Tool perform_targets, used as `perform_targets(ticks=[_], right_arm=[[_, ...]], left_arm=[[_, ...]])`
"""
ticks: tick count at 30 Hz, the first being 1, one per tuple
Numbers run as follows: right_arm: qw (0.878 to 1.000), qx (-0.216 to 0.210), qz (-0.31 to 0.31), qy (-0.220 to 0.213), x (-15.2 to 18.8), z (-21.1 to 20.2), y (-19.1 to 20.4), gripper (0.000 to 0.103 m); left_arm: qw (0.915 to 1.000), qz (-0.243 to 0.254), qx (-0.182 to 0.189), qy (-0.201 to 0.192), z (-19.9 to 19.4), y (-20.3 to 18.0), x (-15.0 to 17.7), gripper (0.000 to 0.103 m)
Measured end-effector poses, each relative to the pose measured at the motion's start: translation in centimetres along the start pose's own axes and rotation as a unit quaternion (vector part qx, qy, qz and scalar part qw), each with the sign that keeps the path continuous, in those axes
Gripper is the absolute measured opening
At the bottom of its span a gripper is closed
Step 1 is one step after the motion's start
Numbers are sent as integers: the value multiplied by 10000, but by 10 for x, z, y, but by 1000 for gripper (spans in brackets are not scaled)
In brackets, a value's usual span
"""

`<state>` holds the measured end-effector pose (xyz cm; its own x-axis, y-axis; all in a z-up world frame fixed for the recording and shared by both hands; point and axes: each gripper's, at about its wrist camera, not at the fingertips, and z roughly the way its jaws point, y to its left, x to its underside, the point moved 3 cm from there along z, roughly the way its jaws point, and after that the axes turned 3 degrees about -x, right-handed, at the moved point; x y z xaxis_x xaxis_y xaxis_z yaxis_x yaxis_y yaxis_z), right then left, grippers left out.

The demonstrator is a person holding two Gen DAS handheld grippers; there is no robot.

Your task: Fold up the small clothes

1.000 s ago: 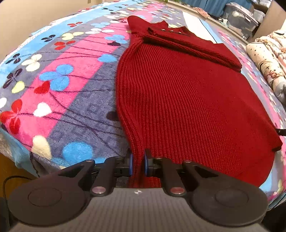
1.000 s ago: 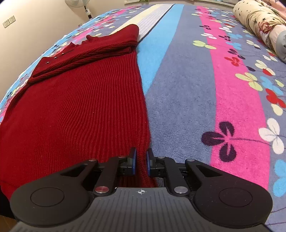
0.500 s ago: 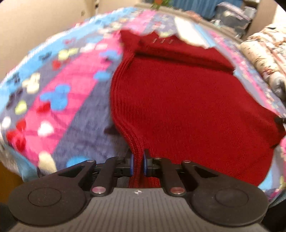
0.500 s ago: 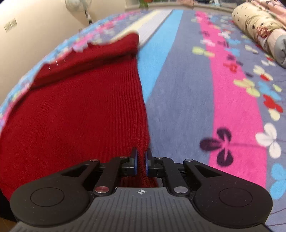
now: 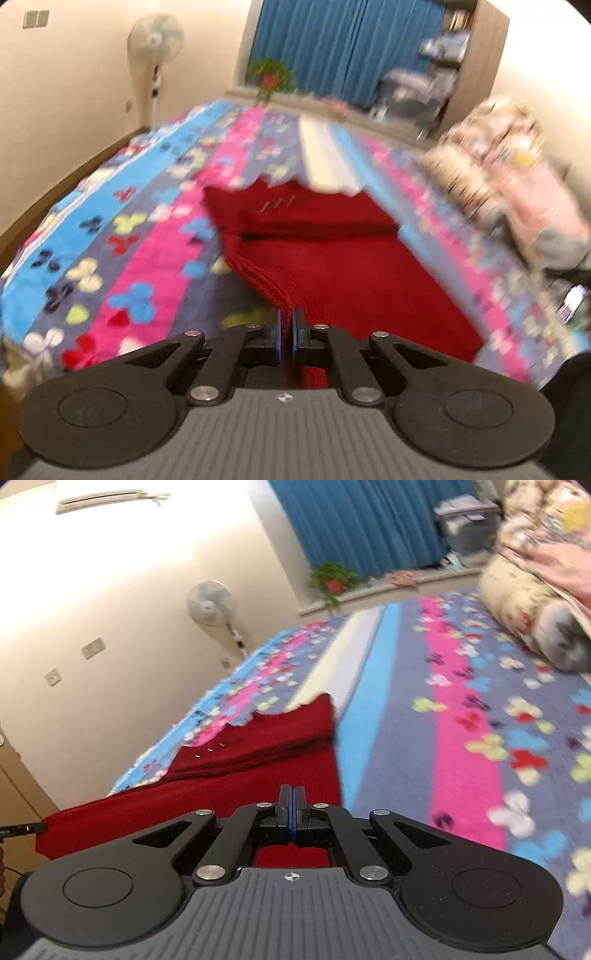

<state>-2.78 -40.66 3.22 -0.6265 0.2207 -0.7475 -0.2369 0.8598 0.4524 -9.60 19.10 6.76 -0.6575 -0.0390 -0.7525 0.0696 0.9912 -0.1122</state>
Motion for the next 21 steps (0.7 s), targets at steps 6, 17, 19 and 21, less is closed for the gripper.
perform_targets(ticks=[6,17,19,21], right_arm=[[9945,629,316,777,26,61,-25,13],[9700,994,0,2219,84,182,-15,46],[9702,890,-434,2210,83,182,2,16],[9707,944,-538,2143,81,177,8,11]], left_arm=[[9986,-341,-189,360,37,9,19,5],[9987,-362,-193,298,39,14,26,5],[9987,-333,-206,332,41,14,28,5],[9986,-334,-209,343,42,15,28,5]])
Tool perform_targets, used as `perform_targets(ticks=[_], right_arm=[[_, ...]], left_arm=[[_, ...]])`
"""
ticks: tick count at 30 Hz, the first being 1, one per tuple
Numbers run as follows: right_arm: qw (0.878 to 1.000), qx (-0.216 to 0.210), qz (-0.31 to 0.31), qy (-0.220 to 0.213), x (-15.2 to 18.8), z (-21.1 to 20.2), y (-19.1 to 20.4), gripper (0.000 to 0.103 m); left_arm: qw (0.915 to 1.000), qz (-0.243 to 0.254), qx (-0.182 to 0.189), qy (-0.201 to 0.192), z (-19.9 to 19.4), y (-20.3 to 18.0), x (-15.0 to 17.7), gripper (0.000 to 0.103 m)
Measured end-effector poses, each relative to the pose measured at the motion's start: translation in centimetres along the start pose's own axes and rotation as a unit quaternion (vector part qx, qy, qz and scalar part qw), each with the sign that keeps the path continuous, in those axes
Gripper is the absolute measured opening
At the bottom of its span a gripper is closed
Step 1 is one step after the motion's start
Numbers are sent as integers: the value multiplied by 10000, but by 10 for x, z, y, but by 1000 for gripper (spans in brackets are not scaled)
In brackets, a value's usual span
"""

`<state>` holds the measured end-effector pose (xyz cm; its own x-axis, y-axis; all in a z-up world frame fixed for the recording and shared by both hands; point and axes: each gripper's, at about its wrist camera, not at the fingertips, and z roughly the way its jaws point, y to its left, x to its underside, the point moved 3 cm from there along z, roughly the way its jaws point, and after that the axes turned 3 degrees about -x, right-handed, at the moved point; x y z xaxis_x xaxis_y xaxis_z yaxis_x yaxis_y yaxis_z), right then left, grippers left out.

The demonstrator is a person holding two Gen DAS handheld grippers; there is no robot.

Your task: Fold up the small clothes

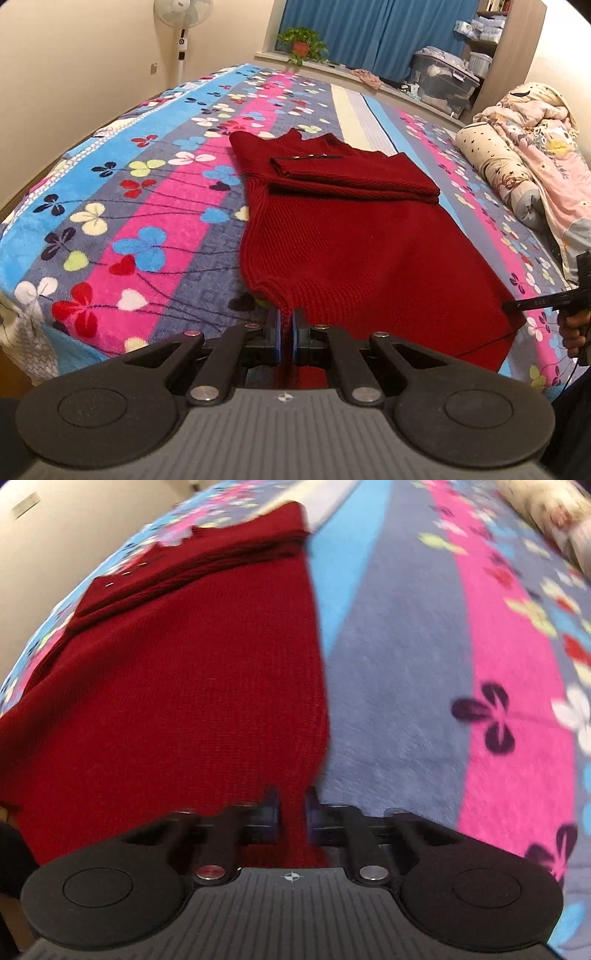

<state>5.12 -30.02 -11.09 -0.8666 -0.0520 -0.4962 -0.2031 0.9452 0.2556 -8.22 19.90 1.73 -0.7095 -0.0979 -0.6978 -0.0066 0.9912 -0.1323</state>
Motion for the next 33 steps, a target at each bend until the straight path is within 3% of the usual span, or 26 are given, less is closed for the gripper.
perform_targets(ticks=[2,5,10,14,17,19,22,27,29,30,32,33], right_arm=[[9997,-75,106,-221,-2,-16,1,10],[9931,-592,494,-879,-7,-63,-1,8],[9700,-1439,810,-1784,4,-158,-5,5],[9517,-1870,717,-2326,20,-219,-3,5],[9374,-2082,899,-2641,26,-240,-14,5],[9351,-2044,1058,-2693,16,-229,-26,5],[9335,-2047,1430,-2572,-22,-188,-49,5],[9574,-1237,1816,-1874,-91,-69,-83,5],[9711,-778,1618,-1570,-98,-25,-86,5],[9725,-789,1701,-1378,-95,-7,-86,5],[9797,-564,1644,-1001,-89,18,-80,5],[9825,-425,1499,-1018,-92,22,-76,5]], left_arm=[[9999,-10,62,-82,-3,0,0,5],[9987,-91,360,-353,-19,1,-1,4],[9928,-148,909,-762,-61,5,-5,4],[9815,-495,1471,-1119,-107,21,-17,4],[9750,-783,1658,-1255,-114,33,-31,4],[9769,-815,1553,-1225,-96,37,-45,4],[9830,-850,1234,-1061,-37,42,-79,4],[9858,-1438,737,-461,91,73,-128,5],[9843,-1711,398,186,142,82,-126,5],[9825,-1786,259,469,155,82,-122,5],[9891,-1418,97,396,159,69,-127,5],[9923,-1201,-3,313,158,64,-130,5]])
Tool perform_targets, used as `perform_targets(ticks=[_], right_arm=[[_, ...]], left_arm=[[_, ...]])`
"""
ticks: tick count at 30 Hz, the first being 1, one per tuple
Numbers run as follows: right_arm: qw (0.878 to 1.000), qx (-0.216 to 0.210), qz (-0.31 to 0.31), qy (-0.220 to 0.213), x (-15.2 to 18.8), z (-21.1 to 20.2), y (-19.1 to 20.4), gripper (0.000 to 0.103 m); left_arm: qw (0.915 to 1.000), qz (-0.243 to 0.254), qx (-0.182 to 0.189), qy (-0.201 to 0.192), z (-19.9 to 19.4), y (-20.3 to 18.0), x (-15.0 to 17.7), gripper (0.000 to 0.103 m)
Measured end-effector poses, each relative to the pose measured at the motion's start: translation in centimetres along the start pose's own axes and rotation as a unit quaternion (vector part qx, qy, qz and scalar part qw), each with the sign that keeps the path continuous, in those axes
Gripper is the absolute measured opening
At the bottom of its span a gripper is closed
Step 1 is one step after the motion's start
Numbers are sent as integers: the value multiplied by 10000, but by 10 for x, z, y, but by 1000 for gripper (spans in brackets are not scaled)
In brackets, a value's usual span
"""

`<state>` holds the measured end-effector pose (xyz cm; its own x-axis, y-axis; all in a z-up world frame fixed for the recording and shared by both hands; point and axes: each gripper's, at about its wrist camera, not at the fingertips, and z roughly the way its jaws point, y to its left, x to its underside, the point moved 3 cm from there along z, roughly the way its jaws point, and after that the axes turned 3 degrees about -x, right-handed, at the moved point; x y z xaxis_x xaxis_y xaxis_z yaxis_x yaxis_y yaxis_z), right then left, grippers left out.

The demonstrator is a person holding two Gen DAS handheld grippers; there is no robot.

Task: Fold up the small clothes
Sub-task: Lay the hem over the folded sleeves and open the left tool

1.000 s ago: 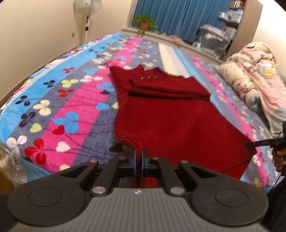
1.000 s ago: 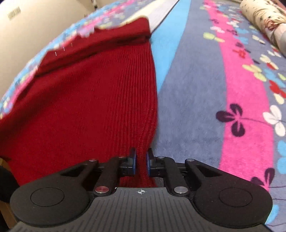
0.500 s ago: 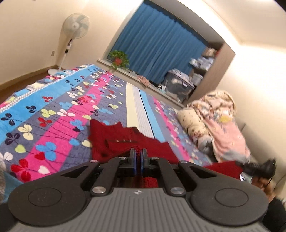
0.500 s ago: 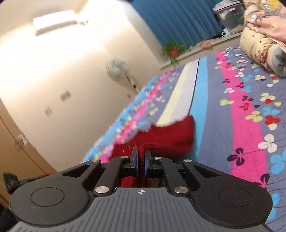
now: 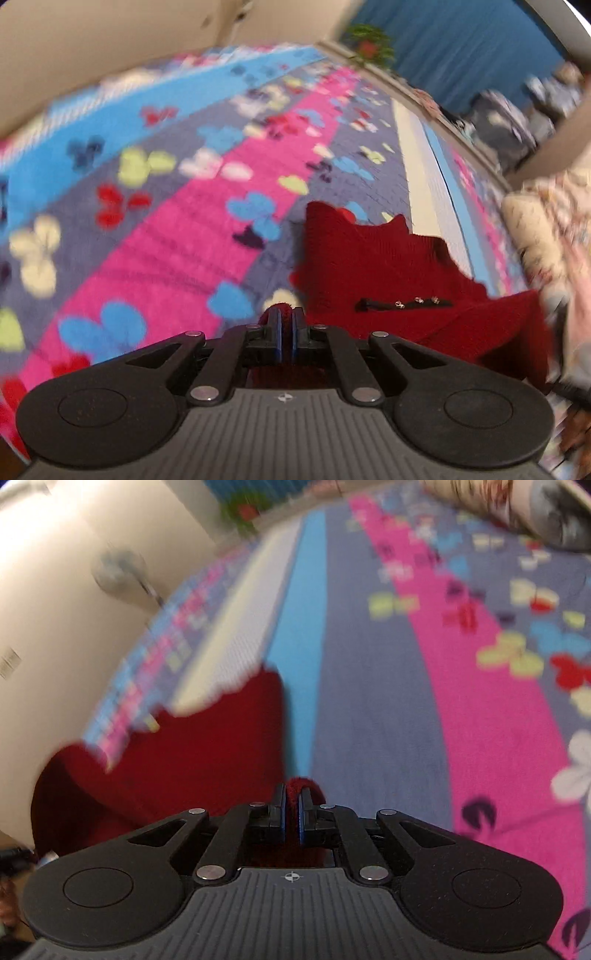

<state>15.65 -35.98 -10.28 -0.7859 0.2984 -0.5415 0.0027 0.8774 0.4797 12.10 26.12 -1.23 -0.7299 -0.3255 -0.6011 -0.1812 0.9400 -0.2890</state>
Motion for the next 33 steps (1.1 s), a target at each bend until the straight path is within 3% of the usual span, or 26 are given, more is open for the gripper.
perform_targets(ticks=[2,5,11,16,19,20,22,24,27,30,33], right_arm=[[9999,3,-39,-135,-4,2,2,5],[9992,-29,381,-100,-7,6,-10,5],[9993,-32,365,-98,-6,-4,-10,6],[9989,128,383,-244,-10,-13,-10,10],[9954,572,551,-534,-15,-28,-25,10],[9942,675,588,-598,-16,-33,-30,11],[9933,736,627,-630,-17,-41,-40,14],[9951,680,557,-459,-14,-44,-46,15],[9996,110,213,128,-2,-37,-39,16],[9968,-105,-485,627,13,-25,-18,24],[9940,-171,-811,709,17,-19,-3,25]], left_arm=[[10000,-50,-60,29,3,2,-2,5],[9989,-463,17,84,8,17,-5,5],[9981,-518,-288,-159,-4,25,-6,7],[9973,-662,-281,-121,-12,43,-5,8],[9987,-410,-272,143,-9,44,3,21],[9990,-247,-287,255,-7,42,7,35],[9980,70,-396,485,-2,39,16,53],[9963,307,-493,640,2,36,23,54],[9974,458,-192,526,-2,27,25,56],[9961,684,-19,565,0,13,28,57],[9937,972,-13,549,3,-2,29,59]])
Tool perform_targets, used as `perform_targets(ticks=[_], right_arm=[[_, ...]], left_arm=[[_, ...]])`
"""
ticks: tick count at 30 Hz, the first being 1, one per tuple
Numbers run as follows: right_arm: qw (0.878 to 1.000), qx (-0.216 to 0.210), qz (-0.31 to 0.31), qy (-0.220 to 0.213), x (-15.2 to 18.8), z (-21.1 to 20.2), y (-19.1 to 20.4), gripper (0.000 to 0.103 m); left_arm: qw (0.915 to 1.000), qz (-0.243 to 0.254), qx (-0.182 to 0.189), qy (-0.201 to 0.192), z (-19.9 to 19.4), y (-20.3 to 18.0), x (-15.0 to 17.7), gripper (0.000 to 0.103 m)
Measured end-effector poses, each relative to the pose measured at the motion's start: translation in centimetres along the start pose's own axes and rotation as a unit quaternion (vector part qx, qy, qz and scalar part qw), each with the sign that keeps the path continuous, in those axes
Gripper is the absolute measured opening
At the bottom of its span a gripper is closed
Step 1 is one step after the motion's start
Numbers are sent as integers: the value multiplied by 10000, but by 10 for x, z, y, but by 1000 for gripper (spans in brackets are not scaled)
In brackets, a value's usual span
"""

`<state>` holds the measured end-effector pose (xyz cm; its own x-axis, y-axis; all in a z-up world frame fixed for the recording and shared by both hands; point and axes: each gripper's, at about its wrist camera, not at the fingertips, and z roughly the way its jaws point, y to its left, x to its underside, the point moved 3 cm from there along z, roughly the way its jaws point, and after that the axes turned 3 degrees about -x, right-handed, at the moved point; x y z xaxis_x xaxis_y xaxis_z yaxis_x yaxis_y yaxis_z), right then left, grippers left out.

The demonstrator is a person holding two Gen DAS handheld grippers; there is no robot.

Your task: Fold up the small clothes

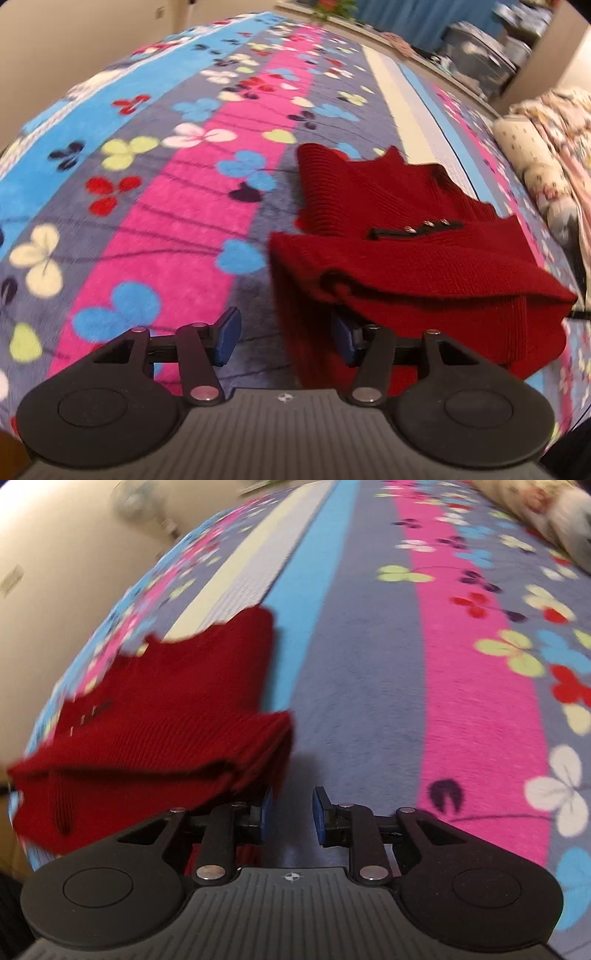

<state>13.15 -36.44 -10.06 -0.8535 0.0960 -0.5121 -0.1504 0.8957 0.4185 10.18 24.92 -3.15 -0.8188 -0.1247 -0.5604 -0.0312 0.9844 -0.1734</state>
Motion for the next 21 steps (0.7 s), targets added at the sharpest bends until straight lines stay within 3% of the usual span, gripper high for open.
perform_targets(ticks=[5,9,11,13,16,19,21], right_arm=[[9989,-204,111,-410,-12,5,10,25],[9966,-58,230,-794,-27,16,12,28],[9925,-32,452,-1136,-35,18,11,28],[9882,-67,740,-1338,-40,20,6,28],[9853,102,1009,-1373,-43,26,-3,30],[9853,93,1188,-1223,-44,32,-11,31],[9855,-54,1292,-1103,-43,36,-15,38]], left_arm=[[9996,120,43,-244,5,-14,-16,61],[9991,5,-94,-412,15,-14,-34,61],[9960,-262,-431,-737,14,-7,-46,61],[9913,-870,-458,-880,14,8,-54,59],[9898,-1244,-385,-570,25,14,-54,56],[9952,-936,-207,-175,39,2,-53,57],[9971,-729,-191,-122,44,-4,-51,58]])
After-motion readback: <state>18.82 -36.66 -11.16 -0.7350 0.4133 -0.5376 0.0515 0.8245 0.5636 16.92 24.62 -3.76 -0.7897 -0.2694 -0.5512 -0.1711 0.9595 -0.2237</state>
